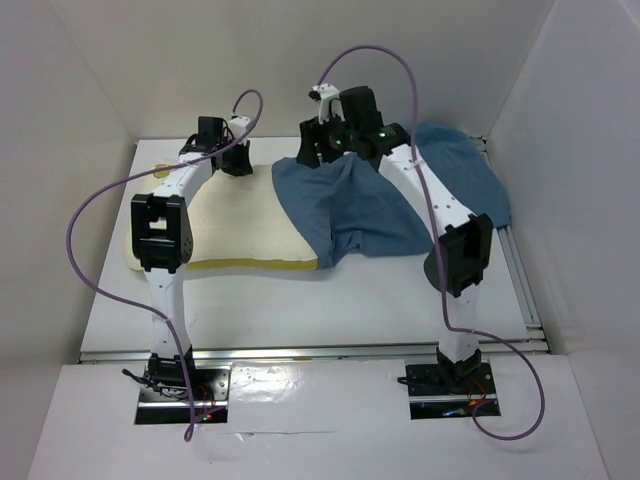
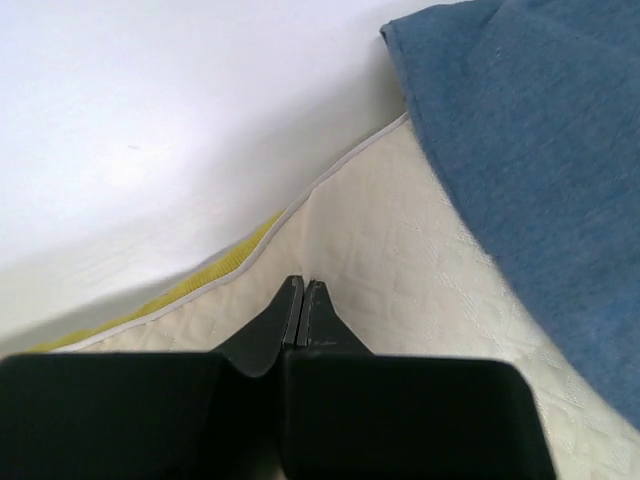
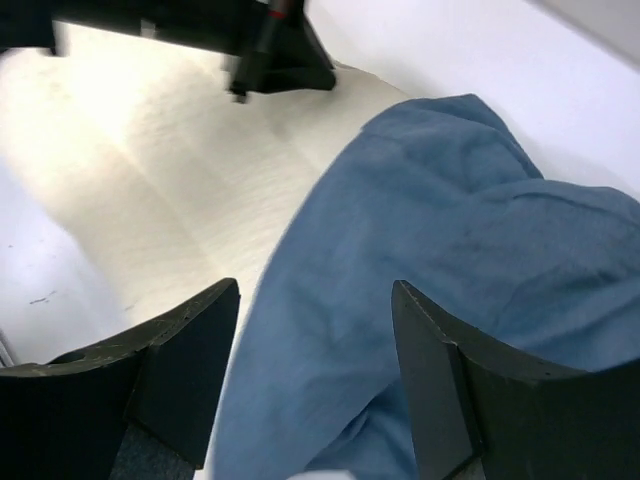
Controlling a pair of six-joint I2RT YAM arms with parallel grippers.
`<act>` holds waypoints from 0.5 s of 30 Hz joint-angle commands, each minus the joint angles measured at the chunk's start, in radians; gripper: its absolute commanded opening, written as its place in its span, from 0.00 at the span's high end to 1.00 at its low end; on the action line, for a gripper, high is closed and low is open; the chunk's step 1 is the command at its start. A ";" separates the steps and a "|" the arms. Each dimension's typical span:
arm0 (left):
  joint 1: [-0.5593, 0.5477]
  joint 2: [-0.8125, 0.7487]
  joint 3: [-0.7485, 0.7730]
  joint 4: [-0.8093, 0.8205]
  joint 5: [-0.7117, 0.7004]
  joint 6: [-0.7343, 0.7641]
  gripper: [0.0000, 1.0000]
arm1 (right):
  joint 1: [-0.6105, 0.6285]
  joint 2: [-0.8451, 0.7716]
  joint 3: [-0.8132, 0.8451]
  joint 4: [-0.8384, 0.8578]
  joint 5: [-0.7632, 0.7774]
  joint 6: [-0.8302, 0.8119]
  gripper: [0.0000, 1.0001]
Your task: Put the pillow into the pillowcase
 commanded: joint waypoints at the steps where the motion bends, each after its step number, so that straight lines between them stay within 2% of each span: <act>1: 0.011 0.046 0.073 0.092 -0.176 -0.015 0.95 | 0.024 -0.128 -0.063 0.008 -0.004 -0.047 0.30; 2: 0.011 0.060 0.117 0.078 -0.213 -0.024 0.80 | 0.024 -0.142 -0.109 0.008 -0.004 -0.058 0.30; 4: 0.011 0.072 0.159 0.019 -0.242 -0.024 0.59 | 0.033 -0.170 -0.156 -0.003 -0.004 -0.070 0.30; 7: 0.033 0.018 0.103 -0.003 -0.172 0.005 0.39 | 0.033 -0.232 -0.261 -0.017 -0.004 -0.089 0.31; 11: 0.043 -0.238 -0.141 -0.055 -0.054 0.106 0.37 | 0.033 -0.348 -0.437 -0.026 -0.004 -0.098 0.31; 15: 0.043 -0.429 -0.317 -0.144 0.041 0.252 0.37 | 0.044 -0.438 -0.576 -0.017 -0.004 -0.098 0.32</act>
